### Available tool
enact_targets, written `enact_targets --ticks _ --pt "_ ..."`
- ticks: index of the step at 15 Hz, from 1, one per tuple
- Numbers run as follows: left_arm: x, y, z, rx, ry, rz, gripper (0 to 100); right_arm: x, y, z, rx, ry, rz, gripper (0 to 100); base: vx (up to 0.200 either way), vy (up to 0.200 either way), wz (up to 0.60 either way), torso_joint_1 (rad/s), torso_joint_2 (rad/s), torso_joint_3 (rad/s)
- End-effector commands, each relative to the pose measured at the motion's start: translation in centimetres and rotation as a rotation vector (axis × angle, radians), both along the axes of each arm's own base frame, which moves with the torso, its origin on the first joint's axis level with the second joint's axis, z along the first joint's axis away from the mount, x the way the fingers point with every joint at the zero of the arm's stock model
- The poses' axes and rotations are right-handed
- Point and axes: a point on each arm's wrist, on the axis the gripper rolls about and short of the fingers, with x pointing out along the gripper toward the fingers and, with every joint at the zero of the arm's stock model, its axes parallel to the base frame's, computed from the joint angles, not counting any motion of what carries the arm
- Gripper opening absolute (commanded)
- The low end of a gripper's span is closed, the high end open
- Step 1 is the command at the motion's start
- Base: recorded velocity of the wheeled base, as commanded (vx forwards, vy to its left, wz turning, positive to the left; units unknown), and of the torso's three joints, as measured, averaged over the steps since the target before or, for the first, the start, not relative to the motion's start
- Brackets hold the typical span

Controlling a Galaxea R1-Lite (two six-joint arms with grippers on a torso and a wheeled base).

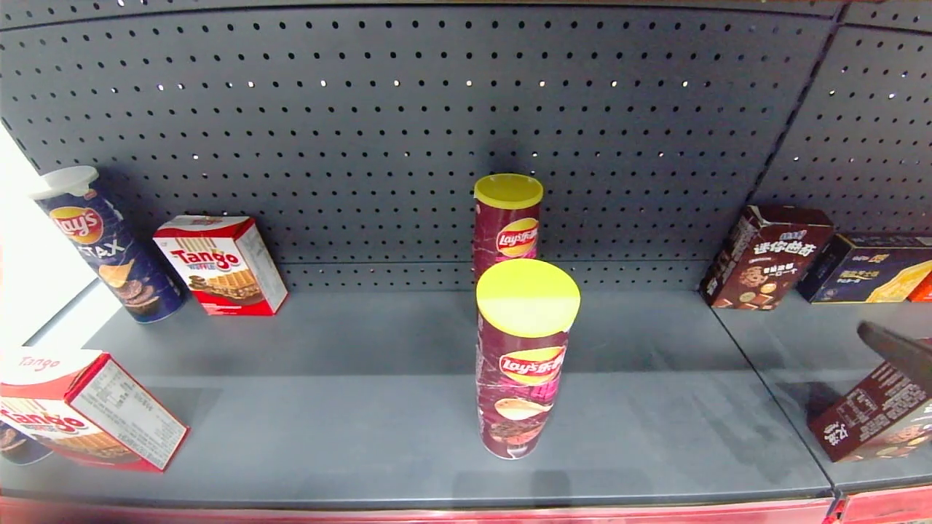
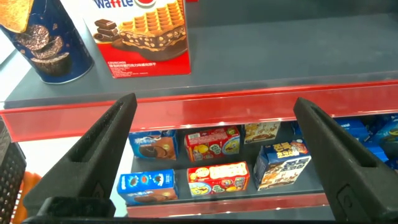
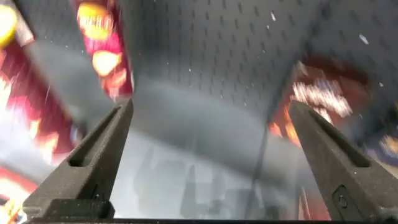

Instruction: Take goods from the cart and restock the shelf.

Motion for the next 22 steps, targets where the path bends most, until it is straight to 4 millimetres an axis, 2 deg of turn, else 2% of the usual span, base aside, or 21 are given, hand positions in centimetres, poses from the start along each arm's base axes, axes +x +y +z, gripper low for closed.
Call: enact_targets --ticks 1,2,4,5,6,7,11,14,16,19,20,22 --pt "0.0 0.0 0.0 0.0 0.001 0.0 100 -5.0 -1.7 -3.3 0.014 -0.071 -0.01 100 0.0 0.0 0.0 0.0 0.0 0.0" --pt "0.0 0.0 0.0 0.0 0.001 0.0 100 -7.3 -2.5 -6.6 0.019 -0.064 -0.002 100 0.0 0.0 0.0 0.0 0.0 0.0" --pt "0.0 0.0 0.0 0.0 0.001 -0.001 100 -9.0 -3.1 -11.5 0.05 -0.074 0.008 100 0.0 0.0 0.0 0.0 0.0 0.0" --pt "0.0 0.0 0.0 0.0 0.001 -0.001 100 -9.3 -3.2 -13.0 0.052 -0.078 -0.001 100 0.0 0.0 0.0 0.0 0.0 0.0" --pt "0.0 0.0 0.0 0.0 0.001 0.0 100 -10.1 -3.4 -15.4 0.036 -0.008 -0.025 100 0.0 0.0 0.0 0.0 0.0 0.0" --pt "0.0 0.0 0.0 0.0 0.001 -0.001 100 -10.2 -3.5 -15.8 0.027 0.066 -0.028 100 0.0 0.0 0.0 0.0 0.0 0.0" --pt "0.0 0.0 0.0 0.0 0.001 -0.001 100 -10.1 -3.5 -16.2 0.081 0.095 -0.055 100 0.0 0.0 0.0 0.0 0.0 0.0" --pt "0.0 0.0 0.0 0.0 0.001 0.0 100 -9.4 -3.3 -16.0 0.083 0.185 -0.157 100 0.0 0.0 0.0 0.0 0.0 0.0" --pt "0.0 0.0 0.0 0.0 0.001 0.0 100 -9.0 -2.9 -16.0 0.083 0.24 -0.345 100 0.0 0.0 0.0 0.0 0.0 0.0" --pt "0.0 0.0 0.0 -0.004 0.001 0.002 100 -9.6 -3.0 -16.1 0.111 0.156 -0.363 100 0.0 0.0 0.0 0.0 0.0 0.0" --pt "0.0 0.0 0.0 -0.009 0.0 0.005 100 -10.2 -2.9 -16.2 0.133 0.085 -0.417 100 0.0 0.0 0.0 0.0 0.0 0.0" --pt "0.0 0.0 0.0 -0.006 0.002 0.005 100 -10.2 -2.9 -16.2 0.131 0.086 -0.404 100 0.0 0.0 0.0 0.0 0.0 0.0"
